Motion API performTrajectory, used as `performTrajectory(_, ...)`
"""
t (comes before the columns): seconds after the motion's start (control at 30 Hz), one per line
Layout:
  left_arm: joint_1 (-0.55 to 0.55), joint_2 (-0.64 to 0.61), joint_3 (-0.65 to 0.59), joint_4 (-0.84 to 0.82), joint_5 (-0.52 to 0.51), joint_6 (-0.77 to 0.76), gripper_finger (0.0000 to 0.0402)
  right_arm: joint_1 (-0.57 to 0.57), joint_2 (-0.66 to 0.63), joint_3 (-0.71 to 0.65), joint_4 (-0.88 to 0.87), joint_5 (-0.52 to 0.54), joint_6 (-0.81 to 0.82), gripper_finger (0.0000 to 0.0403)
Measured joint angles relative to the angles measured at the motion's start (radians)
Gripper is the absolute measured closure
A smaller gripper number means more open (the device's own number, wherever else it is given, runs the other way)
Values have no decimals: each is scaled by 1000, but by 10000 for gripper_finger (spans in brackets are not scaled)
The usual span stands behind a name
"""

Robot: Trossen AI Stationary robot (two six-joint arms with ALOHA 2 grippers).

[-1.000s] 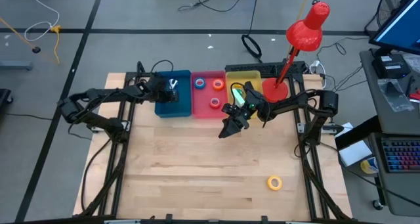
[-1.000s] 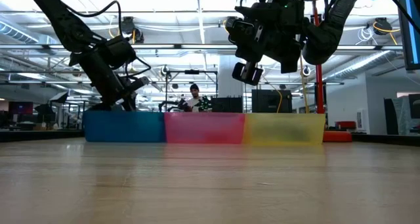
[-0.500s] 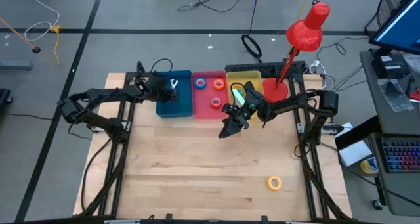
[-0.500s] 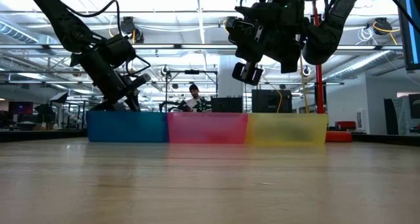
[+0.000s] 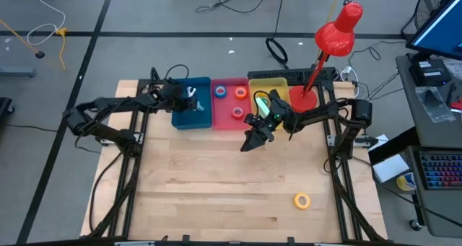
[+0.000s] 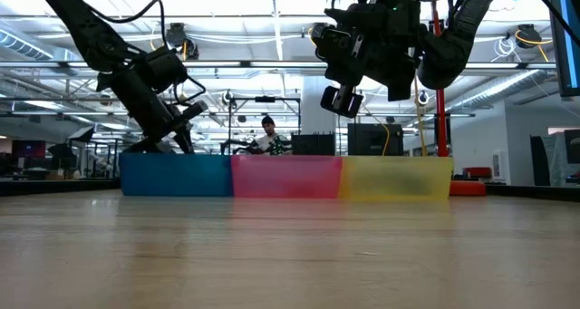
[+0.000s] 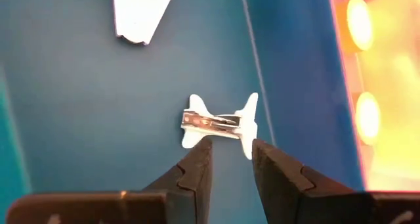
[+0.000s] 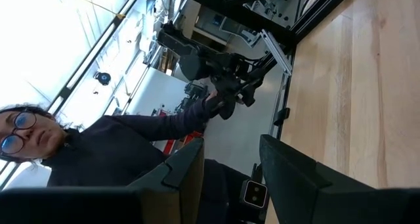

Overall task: Pick and place Stapler, Stapler remover, tape
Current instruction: Put the yellow tape into the pink bin

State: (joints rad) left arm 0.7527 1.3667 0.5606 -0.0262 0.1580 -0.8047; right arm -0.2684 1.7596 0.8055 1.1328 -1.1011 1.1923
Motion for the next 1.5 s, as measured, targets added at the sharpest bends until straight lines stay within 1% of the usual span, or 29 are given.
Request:
performTrajectory(0.07,7,-19,-1,1,17,-16,293,0,0,0,0,0,0,261)
performTrajectory(0.17,13,-68,-1,34,54,9,293,0,0,0,6,-1,-2,261)
performTrajectory(0.23,6,-124,-1,63,70,32,293,0,0,0,30,-3,-5,261)
performTrajectory(0.33,-14,-229,-1,84,121,82,293,0,0,0,98,-3,-7,261)
performTrajectory(0.43,-52,-339,0,74,152,89,293,0,0,0,127,-1,0,261)
performTrajectory(0.5,-91,-399,0,27,150,52,293,3,0,0,122,1,0,261)
performTrajectory(0.57,-154,-441,0,-35,138,27,293,8,0,0,116,3,9,261)
performTrajectory(0.63,-237,-471,0,-114,90,1,293,15,0,0,111,3,23,261)
performTrajectory(0.77,-438,-480,0,-226,-76,-75,293,28,0,0,112,4,25,261)
performTrajectory(0.83,-535,-470,0,-236,-156,-125,293,35,0,0,112,17,26,261)
performTrajectory(0.9,-625,-460,0,-236,-242,-174,293,42,0,0,119,53,25,261)
performTrajectory(1.0,-739,-443,0,-236,-361,-251,293,42,0,0,143,78,-7,261)
performTrajectory(1.17,-877,-401,0,-241,-459,-375,293,34,-25,0,310,80,-29,261)
performTrajectory(1.27,-955,-370,0,-240,-524,-445,293,34,-81,1,318,72,-55,261)
performTrajectory(1.33,-1003,-345,0,-235,-576,-483,293,40,-139,0,285,55,-90,261)
performTrajectory(1.4,-1050,-323,0,-235,-624,-507,293,51,-205,2,197,49,-154,261)
performTrajectory(1.5,-1112,-288,0,-205,-687,-534,293,82,-326,1,-98,53,-315,261)
